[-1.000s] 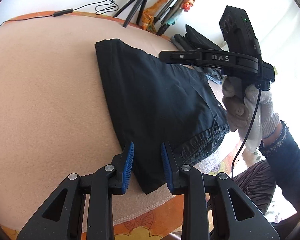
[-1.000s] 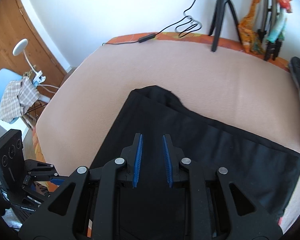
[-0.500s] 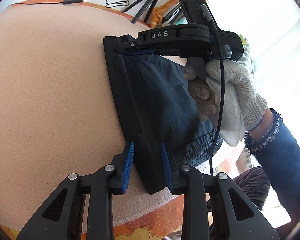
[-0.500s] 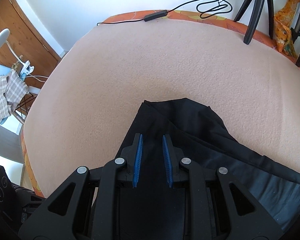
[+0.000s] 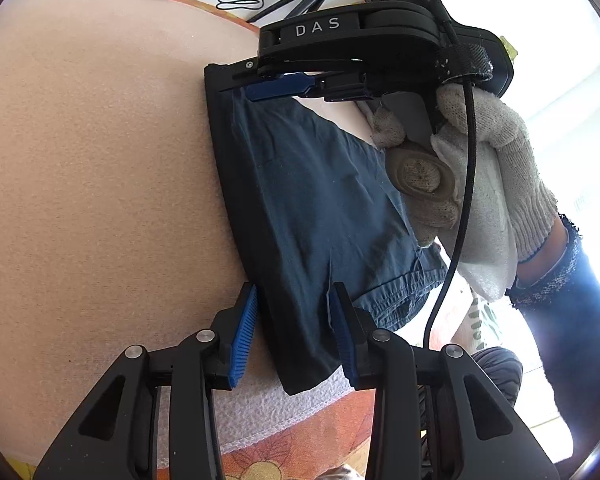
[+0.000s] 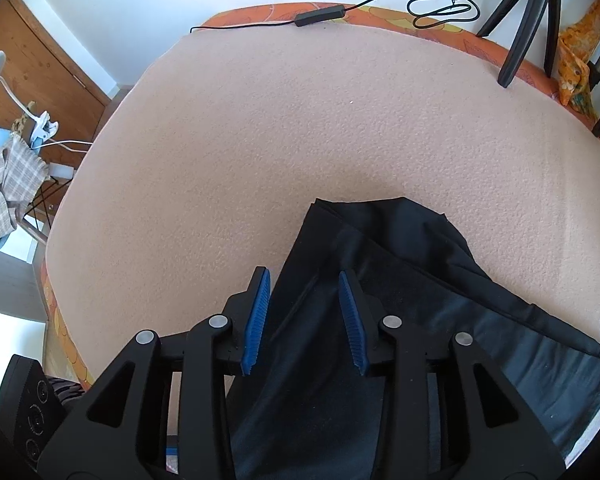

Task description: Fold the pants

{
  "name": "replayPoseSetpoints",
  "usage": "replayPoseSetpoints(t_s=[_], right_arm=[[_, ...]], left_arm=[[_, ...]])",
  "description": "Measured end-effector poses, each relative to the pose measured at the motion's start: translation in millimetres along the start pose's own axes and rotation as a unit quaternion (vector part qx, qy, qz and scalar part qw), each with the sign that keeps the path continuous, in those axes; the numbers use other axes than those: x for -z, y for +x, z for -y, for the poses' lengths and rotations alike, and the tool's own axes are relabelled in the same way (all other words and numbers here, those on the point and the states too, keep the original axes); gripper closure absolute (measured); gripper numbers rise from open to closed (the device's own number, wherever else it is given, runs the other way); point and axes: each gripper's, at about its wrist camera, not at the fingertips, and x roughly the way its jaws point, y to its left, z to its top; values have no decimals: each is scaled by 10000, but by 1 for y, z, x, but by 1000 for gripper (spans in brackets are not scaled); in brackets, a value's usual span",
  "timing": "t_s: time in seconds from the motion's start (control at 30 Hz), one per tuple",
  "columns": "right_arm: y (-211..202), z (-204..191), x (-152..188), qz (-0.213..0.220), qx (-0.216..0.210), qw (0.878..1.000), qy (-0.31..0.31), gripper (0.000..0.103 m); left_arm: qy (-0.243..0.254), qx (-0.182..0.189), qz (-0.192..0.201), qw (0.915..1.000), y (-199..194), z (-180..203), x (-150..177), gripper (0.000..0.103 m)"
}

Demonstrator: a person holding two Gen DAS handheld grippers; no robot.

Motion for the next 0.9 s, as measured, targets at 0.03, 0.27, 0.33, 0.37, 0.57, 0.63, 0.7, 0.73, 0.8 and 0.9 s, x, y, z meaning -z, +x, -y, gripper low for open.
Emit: replayPoseSetpoints(t_s=[0.03, 0.27, 0.33, 0.37, 0.57, 0.63, 0.7, 0.73, 0.8, 0.9], right_arm=[[0, -4, -1, -63, 55, 10000, -41, 64], [17, -27, -8, -685, 748, 9942, -357, 61], [23, -33, -9, -769, 949, 9916, -417, 61], [25, -37, -9, -819, 1040, 9901, -475, 61], [36, -44, -9, -988, 1162, 9860, -671, 65], [34, -37, -12, -975, 1162, 9872, -486, 77], [31, -33, -12, -927, 1052, 9892, -420, 86], [29, -33, -11, -885, 1038, 9895, -473, 88], [24, -30, -8, -775, 955, 9915, -428, 95], [10, -17, -7, -533, 646, 9964, -88, 98]], left_arm=[[3, 25, 36, 10000, -1, 1, 0, 69], [102, 104, 112, 9998, -2, 13, -3, 69], [154, 126, 125, 9997, -2, 16, -3, 69], [200, 112, 128, 9997, -3, 18, -3, 69], [319, 55, 112, 9994, -5, 22, -4, 69], [320, 35, 91, 9994, -4, 21, -3, 69], [331, 6, 89, 9994, -1, 26, -2, 69], [342, -21, 86, 9994, 0, 28, -1, 68], [325, -183, 77, 9993, 0, 28, -2, 59], [202, -454, 10, 9988, 3, 26, -2, 50]])
